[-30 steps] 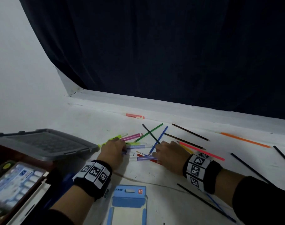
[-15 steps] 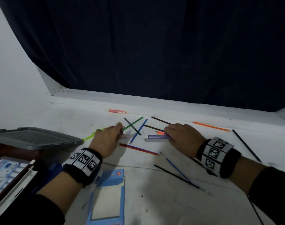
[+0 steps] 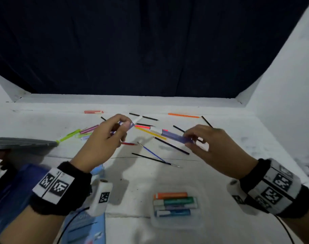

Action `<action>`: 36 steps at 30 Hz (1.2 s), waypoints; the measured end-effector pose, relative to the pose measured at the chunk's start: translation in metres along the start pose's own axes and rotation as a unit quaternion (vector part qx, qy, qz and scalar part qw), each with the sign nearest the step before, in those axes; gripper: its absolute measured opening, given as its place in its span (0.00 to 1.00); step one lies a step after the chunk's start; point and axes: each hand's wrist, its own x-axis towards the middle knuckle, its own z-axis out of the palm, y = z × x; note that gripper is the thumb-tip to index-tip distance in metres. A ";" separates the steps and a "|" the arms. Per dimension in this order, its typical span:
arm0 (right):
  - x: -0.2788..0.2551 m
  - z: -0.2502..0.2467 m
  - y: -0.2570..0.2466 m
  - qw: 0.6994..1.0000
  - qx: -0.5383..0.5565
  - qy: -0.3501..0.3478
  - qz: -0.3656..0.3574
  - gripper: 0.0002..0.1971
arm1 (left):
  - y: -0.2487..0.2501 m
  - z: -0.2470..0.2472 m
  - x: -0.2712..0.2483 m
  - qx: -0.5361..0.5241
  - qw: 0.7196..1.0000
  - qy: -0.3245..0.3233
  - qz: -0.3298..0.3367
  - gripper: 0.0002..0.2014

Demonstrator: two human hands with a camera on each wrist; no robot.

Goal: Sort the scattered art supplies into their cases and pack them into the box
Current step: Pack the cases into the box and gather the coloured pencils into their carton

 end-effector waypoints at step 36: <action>-0.083 0.049 -0.011 0.799 0.541 0.068 0.254 0.15 | 0.004 0.061 -0.146 -0.234 0.950 0.094 -0.186 0.15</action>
